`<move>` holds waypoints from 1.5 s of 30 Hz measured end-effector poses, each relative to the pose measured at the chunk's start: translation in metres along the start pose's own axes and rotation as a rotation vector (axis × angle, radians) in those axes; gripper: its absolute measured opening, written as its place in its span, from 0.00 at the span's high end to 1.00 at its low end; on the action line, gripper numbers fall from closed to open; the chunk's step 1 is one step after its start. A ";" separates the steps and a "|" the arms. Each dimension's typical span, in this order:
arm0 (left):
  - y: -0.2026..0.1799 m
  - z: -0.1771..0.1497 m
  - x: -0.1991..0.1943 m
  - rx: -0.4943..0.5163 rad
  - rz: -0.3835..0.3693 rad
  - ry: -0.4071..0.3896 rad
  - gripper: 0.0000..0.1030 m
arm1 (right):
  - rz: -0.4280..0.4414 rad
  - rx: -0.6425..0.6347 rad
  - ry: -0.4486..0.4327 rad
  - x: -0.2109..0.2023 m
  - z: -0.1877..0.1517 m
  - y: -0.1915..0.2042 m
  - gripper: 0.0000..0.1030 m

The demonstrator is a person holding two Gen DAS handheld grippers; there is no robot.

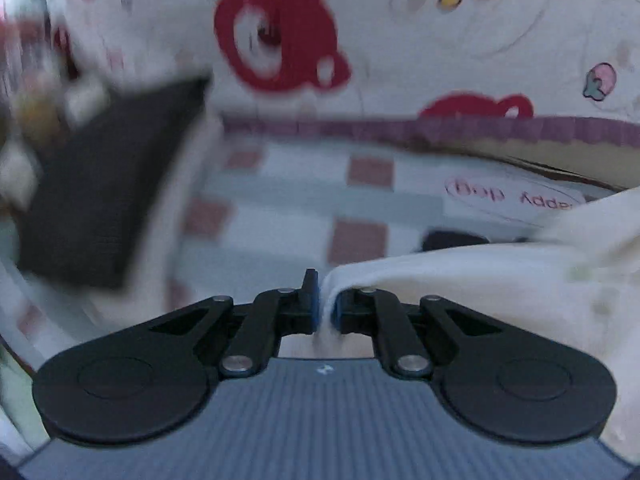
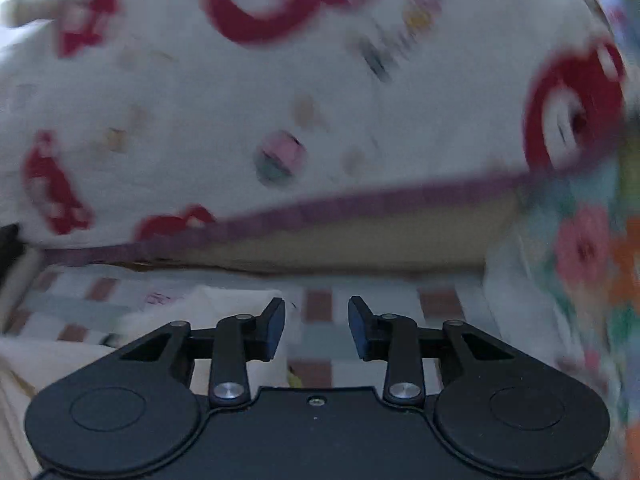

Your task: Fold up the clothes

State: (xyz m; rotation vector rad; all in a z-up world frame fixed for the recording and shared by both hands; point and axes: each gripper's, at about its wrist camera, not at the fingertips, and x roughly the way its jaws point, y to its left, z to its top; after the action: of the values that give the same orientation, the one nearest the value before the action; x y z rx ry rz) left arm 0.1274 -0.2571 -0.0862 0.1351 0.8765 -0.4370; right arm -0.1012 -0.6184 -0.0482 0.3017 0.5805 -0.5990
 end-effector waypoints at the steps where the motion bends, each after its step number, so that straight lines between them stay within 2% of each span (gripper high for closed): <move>1: 0.001 -0.007 0.003 -0.022 -0.041 0.027 0.91 | 0.033 0.019 0.017 0.003 -0.009 0.002 0.61; 4: -0.007 -0.031 0.004 0.067 -0.014 0.026 0.89 | 0.190 0.030 0.088 0.002 -0.043 0.013 0.60; 6: -0.014 -0.043 0.001 0.122 0.010 0.012 0.87 | 0.261 0.011 0.143 0.003 -0.065 0.022 0.59; 9: -0.017 -0.053 -0.007 0.147 0.004 -0.013 0.74 | 0.350 -0.006 0.206 0.005 -0.089 0.034 0.58; 10: -0.018 -0.056 -0.010 0.150 -0.002 -0.022 0.71 | 0.375 -0.014 0.222 0.006 -0.094 0.039 0.57; 13: -0.019 -0.059 -0.017 0.154 -0.014 -0.027 0.71 | 0.420 -0.053 0.248 0.008 -0.102 0.058 0.54; 15: -0.020 -0.061 -0.023 0.153 -0.025 -0.028 0.71 | 0.426 -0.090 0.252 0.013 -0.100 0.072 0.46; 17: -0.021 -0.063 -0.030 0.148 -0.044 -0.035 0.71 | 0.412 -0.142 0.250 0.018 -0.102 0.085 0.38; 19: -0.023 -0.066 -0.040 0.137 -0.075 -0.051 0.68 | 0.383 -0.188 0.249 0.025 -0.108 0.093 0.38; 20: -0.026 -0.068 -0.045 0.137 -0.092 -0.060 0.68 | 0.370 -0.206 0.241 0.026 -0.110 0.096 0.44; 21: -0.029 -0.070 -0.051 0.139 -0.109 -0.068 0.66 | 0.361 -0.221 0.227 0.025 -0.112 0.097 0.82; 22: -0.034 -0.072 -0.053 0.155 -0.130 -0.067 0.63 | 0.353 -0.235 0.213 0.024 -0.115 0.098 0.98; 26: -0.059 -0.079 -0.059 0.225 -0.220 -0.054 0.58 | 0.356 -0.195 0.078 -0.019 -0.105 0.093 0.97; 30: -0.071 -0.086 -0.060 0.205 -0.252 -0.088 0.47 | 0.372 -0.102 -0.058 -0.090 -0.091 0.064 0.97; 33: -0.080 -0.091 -0.061 0.187 -0.274 -0.115 0.47 | 0.342 -0.049 -0.126 -0.143 -0.088 0.036 0.97; 36: -0.082 -0.096 -0.062 0.149 -0.300 -0.130 0.47 | 0.306 0.028 -0.145 -0.189 -0.098 0.005 0.97; 38: -0.075 -0.097 -0.062 0.110 -0.321 -0.109 0.47 | 0.284 0.083 -0.123 -0.210 -0.116 -0.014 0.97; 41: -0.074 -0.101 -0.058 0.116 -0.325 -0.069 0.47 | 0.201 0.088 -0.032 -0.214 -0.151 -0.029 0.97; 45: -0.087 -0.104 -0.054 0.186 -0.291 -0.069 0.47 | -0.017 0.082 0.261 -0.165 -0.191 -0.041 0.97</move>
State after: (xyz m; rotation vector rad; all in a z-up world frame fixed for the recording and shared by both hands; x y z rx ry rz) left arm -0.0133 -0.2889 -0.1056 0.1630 0.7888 -0.7914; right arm -0.3185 -0.4964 -0.1074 0.4569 0.8109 -0.6049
